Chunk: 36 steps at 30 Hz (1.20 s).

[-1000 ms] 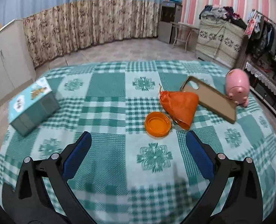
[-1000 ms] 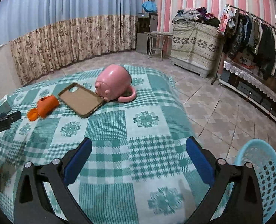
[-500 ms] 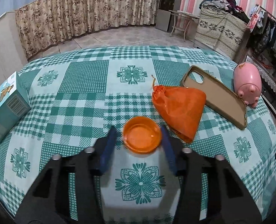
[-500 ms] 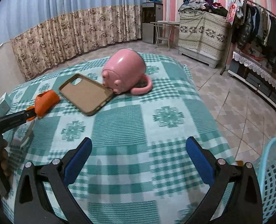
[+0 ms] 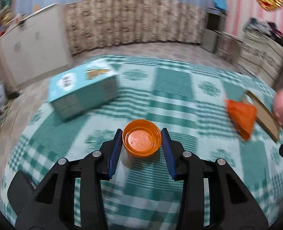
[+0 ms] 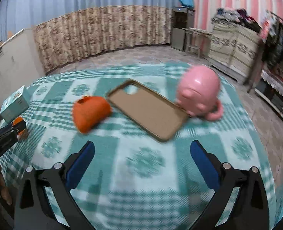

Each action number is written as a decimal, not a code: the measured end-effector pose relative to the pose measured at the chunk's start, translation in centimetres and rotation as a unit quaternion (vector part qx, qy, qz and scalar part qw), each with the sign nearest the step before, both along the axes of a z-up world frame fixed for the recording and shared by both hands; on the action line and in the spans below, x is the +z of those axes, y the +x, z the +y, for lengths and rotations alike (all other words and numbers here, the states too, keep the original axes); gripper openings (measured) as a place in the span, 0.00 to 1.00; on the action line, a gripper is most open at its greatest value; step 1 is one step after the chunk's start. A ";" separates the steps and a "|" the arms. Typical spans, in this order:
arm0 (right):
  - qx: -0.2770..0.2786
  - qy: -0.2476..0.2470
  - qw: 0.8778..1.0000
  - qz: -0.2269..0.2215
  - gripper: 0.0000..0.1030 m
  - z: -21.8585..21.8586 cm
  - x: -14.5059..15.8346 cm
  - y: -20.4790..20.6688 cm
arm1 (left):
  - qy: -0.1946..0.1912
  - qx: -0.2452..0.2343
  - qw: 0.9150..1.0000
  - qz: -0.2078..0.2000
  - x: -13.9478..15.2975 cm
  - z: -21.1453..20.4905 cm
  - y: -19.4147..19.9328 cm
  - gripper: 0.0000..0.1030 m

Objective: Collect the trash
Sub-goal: 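Grasp the orange round lid with the left gripper, then grasp the orange mesh bag with the right gripper while the left holds the lid, then carry the lid and mesh bag over the wastebasket and open both grippers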

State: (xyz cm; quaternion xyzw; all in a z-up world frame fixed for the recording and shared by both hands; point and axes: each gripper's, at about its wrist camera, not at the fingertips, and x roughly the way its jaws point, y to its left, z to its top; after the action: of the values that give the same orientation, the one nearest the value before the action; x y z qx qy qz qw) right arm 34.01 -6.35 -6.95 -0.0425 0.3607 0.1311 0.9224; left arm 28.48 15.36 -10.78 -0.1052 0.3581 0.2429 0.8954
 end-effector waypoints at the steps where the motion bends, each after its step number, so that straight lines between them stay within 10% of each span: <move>1: 0.009 0.000 1.000 -0.003 0.95 0.9 0.2 0.3 | -0.004 0.013 1.000 0.006 -0.2 0.5 0.1 0.39; 9: 0.052 0.002 0.998 0.017 0.78 5.9 -0.6 3.3 | -0.021 0.031 0.999 0.027 -1.3 1.7 0.5 0.39; 20: 0.089 0.017 0.994 0.053 0.10 7.4 -2.8 4.7 | -0.025 0.033 0.999 0.023 -1.2 1.9 0.1 0.39; 36: 0.020 0.057 0.998 0.002 0.05 -4.2 1.9 -2.6 | -0.026 0.024 0.999 0.021 -1.0 1.8 0.3 0.39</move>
State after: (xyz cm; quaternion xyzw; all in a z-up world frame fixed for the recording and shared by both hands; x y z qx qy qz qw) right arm 31.44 -10.53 -5.03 0.0027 0.3540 0.1701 0.9197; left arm 28.79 17.15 -11.82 -0.1320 0.3802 0.2566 0.8787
